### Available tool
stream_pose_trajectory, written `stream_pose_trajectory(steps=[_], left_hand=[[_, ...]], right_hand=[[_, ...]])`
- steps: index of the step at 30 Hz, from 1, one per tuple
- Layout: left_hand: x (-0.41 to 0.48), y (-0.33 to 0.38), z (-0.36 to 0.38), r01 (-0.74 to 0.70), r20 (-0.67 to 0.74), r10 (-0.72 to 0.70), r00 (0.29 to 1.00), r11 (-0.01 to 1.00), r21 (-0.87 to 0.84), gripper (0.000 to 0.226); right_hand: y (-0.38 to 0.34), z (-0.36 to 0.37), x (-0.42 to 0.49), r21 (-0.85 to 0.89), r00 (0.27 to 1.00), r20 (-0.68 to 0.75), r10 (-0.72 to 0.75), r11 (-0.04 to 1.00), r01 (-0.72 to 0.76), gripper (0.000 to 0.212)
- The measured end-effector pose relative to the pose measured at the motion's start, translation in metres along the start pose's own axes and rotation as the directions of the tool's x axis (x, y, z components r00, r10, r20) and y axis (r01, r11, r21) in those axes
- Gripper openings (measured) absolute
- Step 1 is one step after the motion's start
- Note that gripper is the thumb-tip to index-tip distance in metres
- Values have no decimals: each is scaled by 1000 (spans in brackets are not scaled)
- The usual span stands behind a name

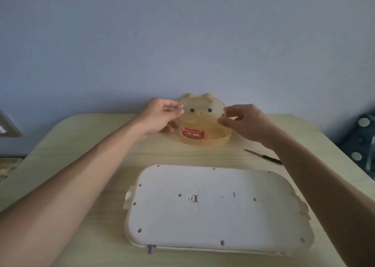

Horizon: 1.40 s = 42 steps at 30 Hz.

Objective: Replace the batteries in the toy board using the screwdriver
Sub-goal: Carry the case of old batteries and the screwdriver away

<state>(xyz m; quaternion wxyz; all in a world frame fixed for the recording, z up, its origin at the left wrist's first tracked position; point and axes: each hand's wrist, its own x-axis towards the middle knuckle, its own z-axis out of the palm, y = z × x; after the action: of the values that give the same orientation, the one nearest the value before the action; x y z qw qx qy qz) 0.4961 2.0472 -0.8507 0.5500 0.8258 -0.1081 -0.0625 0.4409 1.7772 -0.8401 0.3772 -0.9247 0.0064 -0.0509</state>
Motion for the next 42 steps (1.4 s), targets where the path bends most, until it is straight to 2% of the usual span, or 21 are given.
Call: stream_pose_trajectory(steps=[1, 2, 5, 7, 11, 14, 19, 22, 26, 30, 36, 39, 42], left_hand=[[-2, 2, 1, -10, -9, 9, 1000, 999, -41, 36], [-4, 3, 1, -18, -19, 17, 1000, 996, -84, 34], [-10, 10, -1, -35, -9, 34, 999, 982, -188, 21], [-16, 14, -3, -29, 21, 35, 999, 976, -215, 28], [-22, 15, -5, -46, 67, 60, 996, 980, -194, 35], [-23, 12, -7, -93, 79, 100, 992, 992, -79, 40], [-28, 9, -10, -138, 228, 99, 969, 977, 160, 75], [-30, 9, -4, -170, 219, 123, 968, 962, 214, 89], [-32, 9, 2, -186, 194, 140, 971, 953, 239, 90], [-31, 11, 3, -203, 192, 146, 970, 925, 320, 78], [-32, 11, 3, -210, 189, 149, 971, 909, 360, 72], [-33, 12, 4, -213, 197, 147, 969, 901, 378, 73], [-35, 14, 7, -207, 203, 136, 970, 895, 394, 91]], right_hand=[[0, 1, -1, 51, 999, -32, -7, 999, 9, 19], [0, 2, -1, 111, 998, -66, -1, 994, 9, 23], [-5, -4, -5, 249, 995, -80, 54, 968, -33, 45], [-7, -10, -9, 269, 997, -62, 56, 962, -38, 55], [-4, -16, -17, 179, 999, -42, -9, 984, 16, 43], [-1, -20, -24, 120, 999, 19, -31, 992, 29, 36], [-1, -22, -31, 9, 987, 129, -93, 996, 93, 48], [-2, -20, -31, -26, 982, 150, -115, 992, 121, 52], [1, -20, -29, -45, 981, 142, -132, 989, 140, 52], [1, -19, -29, -97, 978, 146, -146, 982, 161, 55], [6, -31, -40, -160, 983, 163, -80, 981, 106, 71], [13, -60, -52, -326, 980, 195, 38, 945, 29, 60], [23, -83, -61, -422, 970, 219, 106, 907, -3, 53]])
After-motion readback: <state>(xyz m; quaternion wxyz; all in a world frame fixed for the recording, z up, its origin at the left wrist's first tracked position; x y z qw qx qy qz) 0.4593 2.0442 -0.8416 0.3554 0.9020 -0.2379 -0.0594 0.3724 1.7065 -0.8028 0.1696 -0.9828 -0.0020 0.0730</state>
